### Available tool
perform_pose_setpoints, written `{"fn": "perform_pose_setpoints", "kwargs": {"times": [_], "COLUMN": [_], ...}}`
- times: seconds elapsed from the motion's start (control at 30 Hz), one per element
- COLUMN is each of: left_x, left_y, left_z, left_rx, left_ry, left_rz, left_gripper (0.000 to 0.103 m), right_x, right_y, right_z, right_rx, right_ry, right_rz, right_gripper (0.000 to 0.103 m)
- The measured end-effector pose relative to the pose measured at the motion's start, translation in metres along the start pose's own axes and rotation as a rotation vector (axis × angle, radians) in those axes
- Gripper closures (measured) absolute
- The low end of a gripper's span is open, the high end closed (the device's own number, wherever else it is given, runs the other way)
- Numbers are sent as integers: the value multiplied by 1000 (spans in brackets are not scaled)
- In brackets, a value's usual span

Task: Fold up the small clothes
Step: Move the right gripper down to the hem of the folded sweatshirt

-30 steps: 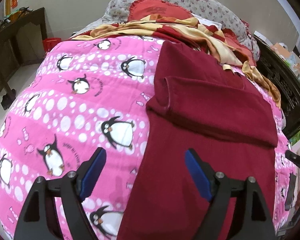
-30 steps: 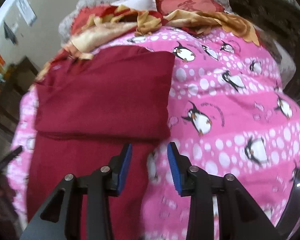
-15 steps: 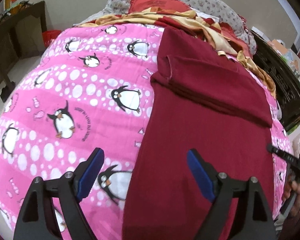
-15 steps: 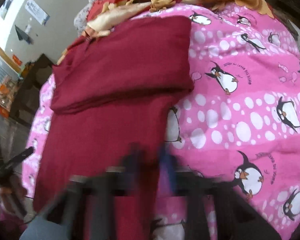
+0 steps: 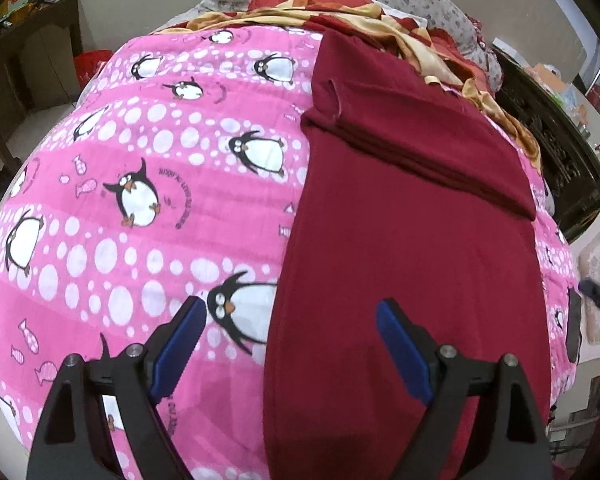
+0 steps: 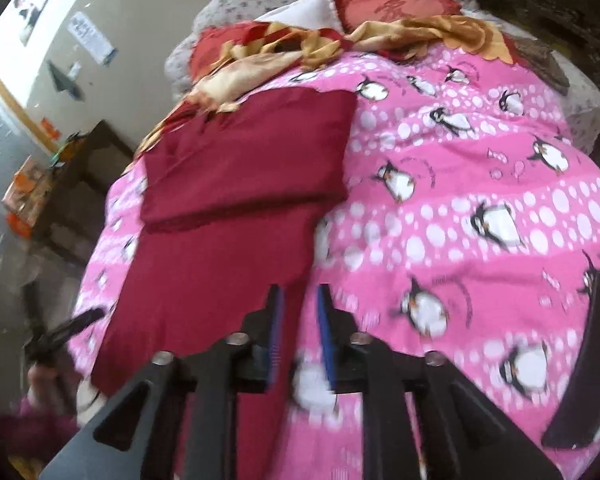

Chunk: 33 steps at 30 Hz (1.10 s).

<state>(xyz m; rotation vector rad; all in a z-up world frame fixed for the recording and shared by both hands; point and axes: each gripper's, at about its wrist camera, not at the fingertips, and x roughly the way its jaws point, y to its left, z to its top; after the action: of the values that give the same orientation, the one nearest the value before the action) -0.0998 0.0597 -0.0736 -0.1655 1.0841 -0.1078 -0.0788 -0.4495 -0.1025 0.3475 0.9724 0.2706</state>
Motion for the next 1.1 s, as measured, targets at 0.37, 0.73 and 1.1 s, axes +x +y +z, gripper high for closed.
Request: {"fn": "perform_pose_setpoints", "kwargs": {"times": [0.37,0.73,1.1], "left_x": [-3,2,10], "left_y": [7,4,-2], "left_z": [-30,-46,-47], "left_rx": [5,29,75], "left_ry": [75,123,141], "left_rz": [-13,-14,23], "left_gripper": [13,13,13], "right_x": [33,39,42], "right_y": [10,33,41], "right_z": [-97,-102,-104], "right_rx": [-18,-69,-82], "right_ry": [235,266,258], "right_rz": [131,256,258], "right_gripper": [68,63,63]}}
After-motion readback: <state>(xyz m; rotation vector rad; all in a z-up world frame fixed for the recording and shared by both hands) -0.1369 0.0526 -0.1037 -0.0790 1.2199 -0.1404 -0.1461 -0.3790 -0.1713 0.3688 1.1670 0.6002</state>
